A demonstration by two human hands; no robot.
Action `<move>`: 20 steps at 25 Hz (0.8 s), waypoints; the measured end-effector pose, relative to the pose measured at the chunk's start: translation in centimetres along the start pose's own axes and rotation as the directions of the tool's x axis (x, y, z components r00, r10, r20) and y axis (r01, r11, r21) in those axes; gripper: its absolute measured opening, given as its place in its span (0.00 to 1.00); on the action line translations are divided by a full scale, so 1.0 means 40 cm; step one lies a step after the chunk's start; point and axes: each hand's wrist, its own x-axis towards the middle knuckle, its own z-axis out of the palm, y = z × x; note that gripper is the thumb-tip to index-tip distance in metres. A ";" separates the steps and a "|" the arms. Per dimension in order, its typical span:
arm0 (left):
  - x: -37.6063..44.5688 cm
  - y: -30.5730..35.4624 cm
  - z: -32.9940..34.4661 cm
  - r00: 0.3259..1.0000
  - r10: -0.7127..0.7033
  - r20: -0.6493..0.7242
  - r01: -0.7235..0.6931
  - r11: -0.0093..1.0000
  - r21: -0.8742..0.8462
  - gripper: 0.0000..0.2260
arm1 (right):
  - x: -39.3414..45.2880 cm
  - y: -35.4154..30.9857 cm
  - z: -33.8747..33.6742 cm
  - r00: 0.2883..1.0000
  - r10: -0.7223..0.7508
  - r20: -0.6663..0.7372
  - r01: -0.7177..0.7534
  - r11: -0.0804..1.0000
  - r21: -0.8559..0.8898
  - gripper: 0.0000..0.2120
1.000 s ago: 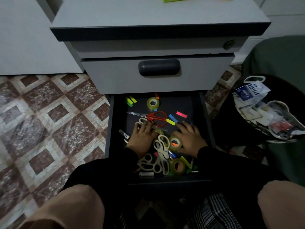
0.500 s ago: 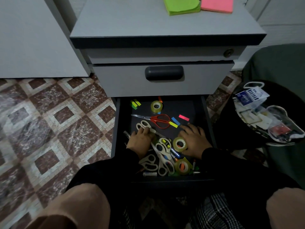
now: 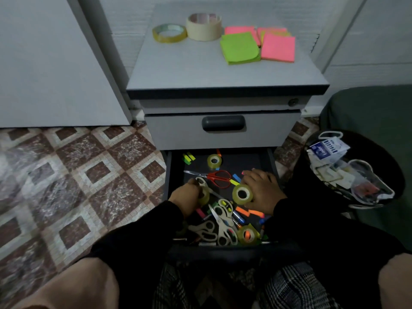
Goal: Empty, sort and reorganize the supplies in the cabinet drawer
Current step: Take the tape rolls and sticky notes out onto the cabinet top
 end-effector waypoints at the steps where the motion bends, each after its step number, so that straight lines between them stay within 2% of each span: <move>1: -0.024 0.000 -0.027 1.000 0.015 -0.011 -0.016 1.000 -0.026 0.14 | -0.009 -0.015 -0.033 1.000 -0.010 -0.023 0.010 1.000 0.012 0.32; 7: -0.146 -0.011 -0.214 0.962 0.085 -0.258 -0.110 0.991 -0.082 0.14 | -0.042 -0.114 -0.262 0.983 -0.098 -0.158 0.101 0.995 0.009 0.24; 11: -0.211 -0.011 -0.336 0.906 0.105 -0.409 -0.165 0.980 -0.114 0.15 | -0.040 -0.148 -0.396 0.960 -0.146 -0.238 0.147 0.989 -0.014 0.25; 15: -0.246 -0.019 -0.462 0.833 0.061 -0.550 -0.166 0.976 -0.144 0.19 | -0.024 -0.175 -0.532 0.928 -0.158 -0.336 0.147 0.987 -0.057 0.26; 20: -0.223 -0.041 -0.579 0.777 0.026 -0.629 -0.160 0.974 -0.158 0.22 | 0.032 -0.195 -0.634 0.912 -0.120 -0.392 0.086 0.991 -0.105 0.28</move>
